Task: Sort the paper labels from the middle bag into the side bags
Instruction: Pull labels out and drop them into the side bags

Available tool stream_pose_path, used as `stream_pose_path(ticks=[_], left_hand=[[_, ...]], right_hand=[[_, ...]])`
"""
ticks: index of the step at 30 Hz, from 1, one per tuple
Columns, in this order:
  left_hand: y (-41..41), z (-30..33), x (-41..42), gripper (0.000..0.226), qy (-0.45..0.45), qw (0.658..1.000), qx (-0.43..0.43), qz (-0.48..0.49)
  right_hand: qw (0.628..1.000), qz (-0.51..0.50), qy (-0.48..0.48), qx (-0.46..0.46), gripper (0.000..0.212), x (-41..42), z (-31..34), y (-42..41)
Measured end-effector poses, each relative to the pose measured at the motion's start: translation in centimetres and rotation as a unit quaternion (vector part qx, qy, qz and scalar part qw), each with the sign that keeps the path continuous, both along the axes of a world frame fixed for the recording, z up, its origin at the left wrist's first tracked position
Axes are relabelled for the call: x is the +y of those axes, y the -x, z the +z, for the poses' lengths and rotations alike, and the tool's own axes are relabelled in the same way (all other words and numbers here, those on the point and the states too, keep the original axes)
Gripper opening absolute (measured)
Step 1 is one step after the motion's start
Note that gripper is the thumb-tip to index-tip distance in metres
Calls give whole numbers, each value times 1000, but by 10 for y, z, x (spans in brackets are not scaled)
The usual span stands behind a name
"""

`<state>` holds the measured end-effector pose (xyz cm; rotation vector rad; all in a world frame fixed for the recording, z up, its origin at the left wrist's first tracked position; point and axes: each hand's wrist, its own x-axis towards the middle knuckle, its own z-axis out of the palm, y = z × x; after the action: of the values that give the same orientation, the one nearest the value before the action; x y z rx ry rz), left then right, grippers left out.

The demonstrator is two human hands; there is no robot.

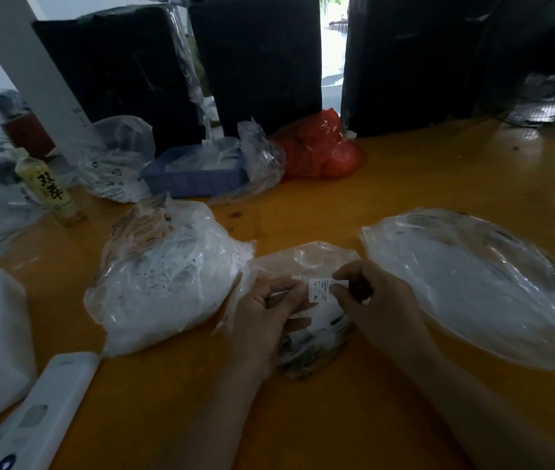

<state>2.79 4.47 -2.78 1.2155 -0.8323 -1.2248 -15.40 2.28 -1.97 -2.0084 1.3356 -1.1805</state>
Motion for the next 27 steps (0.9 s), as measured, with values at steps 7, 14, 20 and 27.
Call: stream_pose_path(ticks=[7,14,20,27], left_hand=[[-2,-1,0,26,-12,1000,-26,1],[-1,-1,-3,28,-11,1000,14,7],[-1,1,0,37,17,1000,-17,-15],[0,7,6,15,99,979,-170,-61]], right_hand=[[999,18,-28,-28,34,3,1,-4],[1000,7,-23,-4,11,3,-3,-10],[998,56,29,20,15,7,0,-15],[1000,-6,6,-23,10,7,4,-9]])
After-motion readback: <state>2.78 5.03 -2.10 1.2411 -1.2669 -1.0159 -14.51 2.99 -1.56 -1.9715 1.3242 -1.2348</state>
